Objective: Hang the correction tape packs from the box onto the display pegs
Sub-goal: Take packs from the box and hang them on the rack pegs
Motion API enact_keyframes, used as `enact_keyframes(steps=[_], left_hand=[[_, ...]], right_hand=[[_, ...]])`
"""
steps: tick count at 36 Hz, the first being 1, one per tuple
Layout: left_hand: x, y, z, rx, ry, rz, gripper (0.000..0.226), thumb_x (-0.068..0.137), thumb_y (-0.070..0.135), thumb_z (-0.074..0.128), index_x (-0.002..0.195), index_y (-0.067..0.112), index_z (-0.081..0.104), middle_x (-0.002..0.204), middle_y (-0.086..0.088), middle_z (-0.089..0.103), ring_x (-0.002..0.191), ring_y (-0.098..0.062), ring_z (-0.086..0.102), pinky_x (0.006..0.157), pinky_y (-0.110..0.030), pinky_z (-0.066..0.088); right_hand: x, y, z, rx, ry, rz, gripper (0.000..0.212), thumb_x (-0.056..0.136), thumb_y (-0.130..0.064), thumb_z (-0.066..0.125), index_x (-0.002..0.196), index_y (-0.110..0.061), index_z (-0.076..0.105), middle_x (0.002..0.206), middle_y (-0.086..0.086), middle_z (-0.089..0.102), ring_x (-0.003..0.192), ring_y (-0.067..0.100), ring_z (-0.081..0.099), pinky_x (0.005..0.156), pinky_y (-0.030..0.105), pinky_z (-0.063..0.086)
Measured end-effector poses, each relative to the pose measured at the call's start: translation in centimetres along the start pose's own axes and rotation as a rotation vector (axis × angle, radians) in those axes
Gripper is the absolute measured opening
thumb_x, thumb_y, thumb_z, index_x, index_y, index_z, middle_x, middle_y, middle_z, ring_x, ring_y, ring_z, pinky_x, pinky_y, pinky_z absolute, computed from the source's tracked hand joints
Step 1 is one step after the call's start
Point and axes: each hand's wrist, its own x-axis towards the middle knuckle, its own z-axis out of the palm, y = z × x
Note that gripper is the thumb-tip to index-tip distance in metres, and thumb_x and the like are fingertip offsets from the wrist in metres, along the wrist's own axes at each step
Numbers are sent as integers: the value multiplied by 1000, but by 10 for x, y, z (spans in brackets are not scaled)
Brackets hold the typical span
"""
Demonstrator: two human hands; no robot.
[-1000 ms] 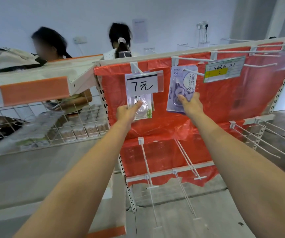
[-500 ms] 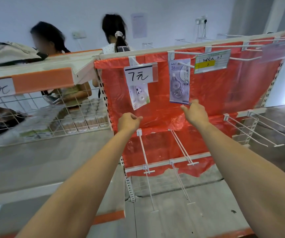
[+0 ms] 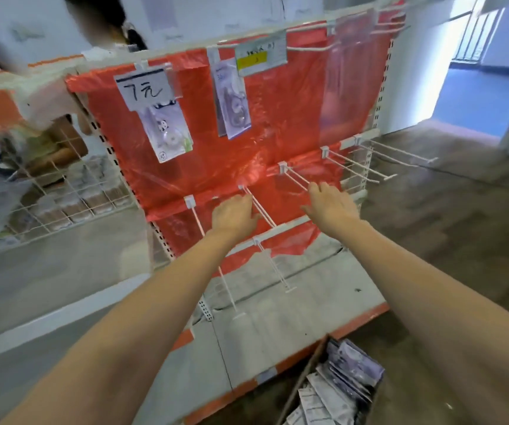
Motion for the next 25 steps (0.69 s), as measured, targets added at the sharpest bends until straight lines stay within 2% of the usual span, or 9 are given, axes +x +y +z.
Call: enact_keyframes(steps=[3,7,11,19,25], left_hand=[[-10,28,29,31,-67,95,31,92,34,55,115,11,56,119,-13,59,111,-33,56,84,-39,47],[-29,57,75,77,-159,194,38,93,36,55,121,11,53,127,-11,57,117,-33,54,89,-41,46],[-48,75,126,75,-281,256,40,94,37,53,123,10,50,128,-12,53,118,-33,51,92,-41,45],[-96,92,237,56,-497,284,38,96,37,50,122,9,50,125,-12,54,115,-32,52,86,-38,45],[-147,88,332,18,-694,236,37,94,35,53,122,12,51,123,-12,56,112,-32,55,87,-40,46]], right_hand=[[-32,26,23,-51,-35,-1,42,99,-32,46,133,-8,41,136,13,48,127,32,45,98,44,38],[-70,59,57,-93,-157,19,44,100,-31,44,138,-9,37,142,10,41,132,29,39,104,44,34],[-105,84,94,-103,-260,69,47,100,-36,43,138,-9,35,141,12,40,132,32,38,103,45,33],[-176,113,193,29,-402,231,41,100,-33,44,133,-8,39,136,12,45,128,30,42,96,42,36],[-230,111,289,162,-569,404,49,100,-35,44,141,-11,34,143,11,40,131,29,40,100,40,35]])
